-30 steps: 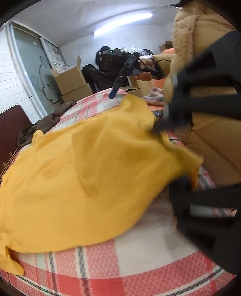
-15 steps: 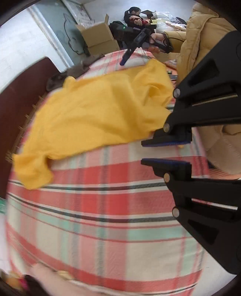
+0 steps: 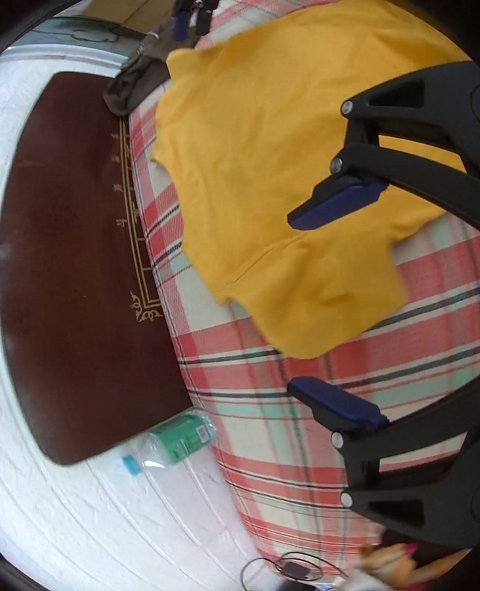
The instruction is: Fold clothes
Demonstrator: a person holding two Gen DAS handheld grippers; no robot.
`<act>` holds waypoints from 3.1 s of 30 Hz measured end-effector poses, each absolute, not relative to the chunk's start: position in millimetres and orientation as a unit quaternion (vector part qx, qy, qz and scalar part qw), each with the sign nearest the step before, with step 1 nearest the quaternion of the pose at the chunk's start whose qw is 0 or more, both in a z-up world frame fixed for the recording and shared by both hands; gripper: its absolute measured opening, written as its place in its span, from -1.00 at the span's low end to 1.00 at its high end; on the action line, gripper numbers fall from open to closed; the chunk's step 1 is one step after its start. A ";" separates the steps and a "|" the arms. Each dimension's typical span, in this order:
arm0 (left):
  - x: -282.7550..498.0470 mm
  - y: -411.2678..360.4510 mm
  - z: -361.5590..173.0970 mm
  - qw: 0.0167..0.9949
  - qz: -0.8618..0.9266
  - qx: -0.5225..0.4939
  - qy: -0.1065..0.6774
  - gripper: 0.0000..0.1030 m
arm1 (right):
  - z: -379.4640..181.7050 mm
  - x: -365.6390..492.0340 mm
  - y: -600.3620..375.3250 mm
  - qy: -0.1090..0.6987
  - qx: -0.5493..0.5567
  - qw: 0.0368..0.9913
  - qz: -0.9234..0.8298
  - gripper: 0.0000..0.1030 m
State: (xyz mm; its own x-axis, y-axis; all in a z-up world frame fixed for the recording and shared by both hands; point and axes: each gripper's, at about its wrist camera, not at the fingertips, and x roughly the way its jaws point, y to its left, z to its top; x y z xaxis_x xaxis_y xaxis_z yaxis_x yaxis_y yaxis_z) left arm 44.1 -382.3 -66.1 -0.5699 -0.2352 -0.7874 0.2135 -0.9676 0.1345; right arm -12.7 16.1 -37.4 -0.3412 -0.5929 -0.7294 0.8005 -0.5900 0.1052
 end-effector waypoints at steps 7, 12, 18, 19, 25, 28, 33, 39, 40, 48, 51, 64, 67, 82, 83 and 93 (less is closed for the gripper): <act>0.0 -390.3 -97.7 0.042 -0.860 0.508 0.027 0.58 | -65.2 -88.0 -49.3 0.185 0.392 0.419 -0.798 0.59; -0.4 -393.3 -111.3 0.013 -0.848 0.526 0.062 -0.70 | -94.6 -117.0 -72.9 0.199 0.425 0.429 -0.772 0.56; -5.0 -397.0 -95.9 0.038 -0.861 0.504 0.061 -0.80 | -81.9 -121.8 -68.3 0.193 0.400 0.426 -0.788 -0.87; -6.7 -397.7 -87.8 0.038 -0.867 0.493 0.062 -0.80 | -77.8 -123.7 -66.8 0.189 0.395 0.423 -0.793 -0.92; -25.8 -400.7 -48.7 0.064 -0.892 0.444 0.050 -0.81 | -53.3 -134.8 -57.2 0.161 0.368 0.402 -0.823 -0.93; -43.9 -402.6 -57.4 0.104 -0.887 0.447 0.041 -0.80 | -53.3 -144.2 -52.9 0.142 0.369 0.381 -0.836 -0.92; -59.0 -410.5 -106.0 0.170 -0.853 0.489 0.062 -0.57 | -92.0 -154.3 -52.2 0.135 0.421 0.332 -0.834 -0.44; 23.6 -418.2 -79.8 0.178 -0.879 0.428 0.114 0.41 | -53.3 -99.2 -4.7 0.099 0.388 0.368 -0.839 0.28; 44.6 -415.8 -73.7 0.163 -0.885 0.420 0.119 0.46 | -50.5 -79.7 4.9 0.099 0.392 0.390 -0.827 0.48; 216.0 -345.1 -103.5 -0.026 -0.852 0.496 0.166 0.47 | -43.8 87.0 70.6 0.126 0.416 0.538 -0.722 0.57; 262.5 -319.9 -125.7 -0.068 -0.827 0.525 0.188 0.49 | -65.2 154.0 65.5 0.164 0.423 0.573 -0.683 0.57; 282.1 -273.4 -140.6 -0.119 -0.824 0.508 0.222 -0.67 | -82.9 258.7 19.4 0.162 0.415 0.633 -0.634 0.58; 288.5 -285.3 -125.3 -0.147 -0.820 0.481 0.272 -0.75 | -78.4 253.6 37.1 0.146 0.423 0.609 -0.655 0.58; 332.3 -349.1 -117.3 0.004 -0.800 0.542 0.257 -0.67 | -69.2 187.7 123.2 0.086 0.440 0.483 -0.752 0.63; 334.6 -353.5 -109.5 0.008 -0.809 0.524 0.266 -0.41 | -71.7 181.9 125.7 0.086 0.445 0.471 -0.756 0.63; 289.2 -275.6 -67.1 -0.090 -0.868 0.462 0.160 0.14 | -97.1 174.3 142.0 0.100 0.483 0.457 -0.740 0.59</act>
